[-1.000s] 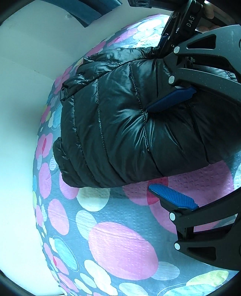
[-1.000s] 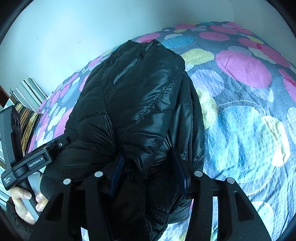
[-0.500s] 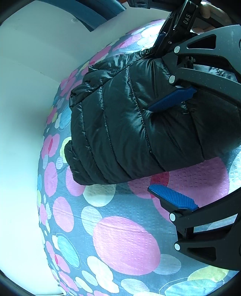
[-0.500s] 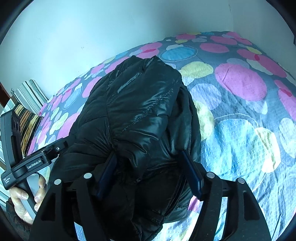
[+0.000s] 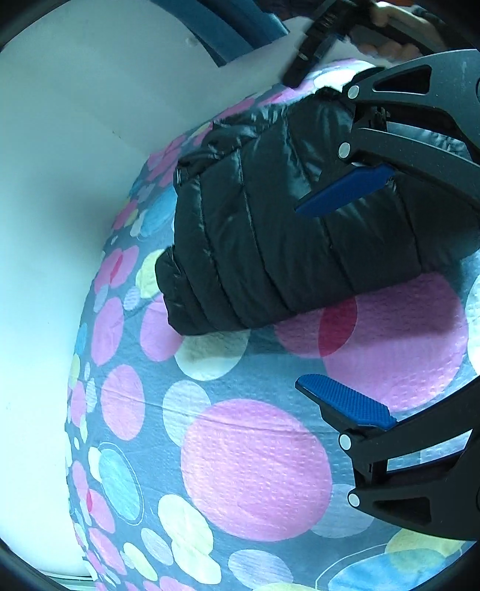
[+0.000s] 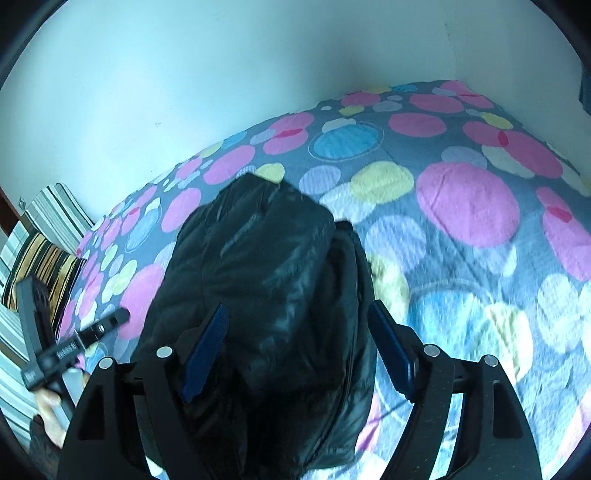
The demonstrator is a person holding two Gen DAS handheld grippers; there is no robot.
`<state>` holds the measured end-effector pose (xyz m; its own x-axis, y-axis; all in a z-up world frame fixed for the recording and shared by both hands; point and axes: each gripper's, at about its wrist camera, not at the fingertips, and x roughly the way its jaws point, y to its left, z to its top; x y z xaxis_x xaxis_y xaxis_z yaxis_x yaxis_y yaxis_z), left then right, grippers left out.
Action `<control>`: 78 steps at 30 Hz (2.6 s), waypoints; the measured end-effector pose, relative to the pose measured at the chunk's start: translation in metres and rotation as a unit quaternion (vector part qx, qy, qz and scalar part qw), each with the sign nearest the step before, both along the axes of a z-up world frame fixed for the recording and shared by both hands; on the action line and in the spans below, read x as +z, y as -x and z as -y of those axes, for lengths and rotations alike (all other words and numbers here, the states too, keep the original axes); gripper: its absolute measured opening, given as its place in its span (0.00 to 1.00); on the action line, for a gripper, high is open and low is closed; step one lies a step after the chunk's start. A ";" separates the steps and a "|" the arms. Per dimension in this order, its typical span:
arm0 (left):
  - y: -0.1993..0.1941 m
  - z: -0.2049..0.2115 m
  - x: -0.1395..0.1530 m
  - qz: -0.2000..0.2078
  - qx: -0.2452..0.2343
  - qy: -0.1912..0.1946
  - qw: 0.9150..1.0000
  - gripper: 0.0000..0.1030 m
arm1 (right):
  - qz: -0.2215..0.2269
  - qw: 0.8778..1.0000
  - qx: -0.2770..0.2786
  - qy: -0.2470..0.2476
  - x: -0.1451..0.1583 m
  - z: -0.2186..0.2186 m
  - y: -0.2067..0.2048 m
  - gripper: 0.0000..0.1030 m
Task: Fold large clothes
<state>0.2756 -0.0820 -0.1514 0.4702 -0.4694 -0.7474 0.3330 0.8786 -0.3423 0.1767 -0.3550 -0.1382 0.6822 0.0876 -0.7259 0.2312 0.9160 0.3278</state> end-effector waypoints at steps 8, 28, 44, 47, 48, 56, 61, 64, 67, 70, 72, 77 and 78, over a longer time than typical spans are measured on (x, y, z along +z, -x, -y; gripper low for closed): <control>-0.013 -0.006 -0.019 -0.034 -0.007 0.021 0.999 0.86 | -0.031 0.999 0.007 -0.017 -0.004 0.012 -0.030 0.74; -0.040 0.035 -0.058 -0.114 -0.072 0.114 0.984 0.98 | -0.067 0.973 0.013 -0.219 -0.098 0.044 -0.037 0.91; -0.033 0.065 -0.045 -0.095 -0.123 0.088 0.984 0.97 | -0.038 0.953 0.073 -0.292 -0.113 0.028 -0.045 0.58; -0.032 0.067 -0.034 -0.081 -0.127 0.080 0.985 0.96 | -0.025 0.947 0.078 -0.312 -0.109 0.026 -0.045 0.51; -0.031 0.066 -0.030 -0.077 -0.127 0.079 0.986 0.96 | -0.022 0.944 0.082 -0.319 -0.108 0.024 -0.046 0.50; -0.029 0.027 -0.008 -0.050 -0.106 0.063 0.991 0.95 | -0.015 0.930 0.115 -0.349 -0.099 -0.011 -0.066 0.47; -0.036 -0.010 0.003 -0.040 -0.079 0.053 0.995 0.95 | -0.017 0.918 0.145 -0.368 -0.098 -0.048 -0.089 0.47; -0.045 -0.039 0.007 -0.035 -0.066 0.048 0.996 0.94 | -0.020 0.913 0.160 -0.374 -0.096 -0.071 -0.105 0.47; -0.057 -0.059 0.010 -0.033 -0.054 0.042 0.997 0.94 | -0.024 0.908 0.175 -0.381 -0.094 -0.096 -0.128 0.47; -0.072 -0.075 0.011 -0.030 -0.047 0.038 0.998 0.94 | -0.026 0.905 0.181 -0.383 -0.093 -0.114 -0.144 0.47; -0.082 -0.085 0.008 -0.031 -0.044 0.036 0.998 0.94 | -0.028 0.904 0.183 -0.384 -0.094 -0.125 -0.155 0.47; -0.105 -0.103 -0.004 -0.041 -0.037 0.041 0.998 0.94 | -0.040 0.905 0.182 -0.383 -0.099 -0.141 -0.170 0.47; -0.109 -0.105 -0.007 -0.044 -0.036 0.042 0.998 0.94 | -0.042 0.905 0.181 -0.382 -0.099 -0.142 -0.171 0.47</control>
<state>0.3842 0.0229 -0.1588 0.3680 -0.5616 -0.7410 0.3599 0.8209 -0.4434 0.3473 -0.2125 -0.2375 0.4535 0.7933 -0.4061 0.0138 0.4494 0.8932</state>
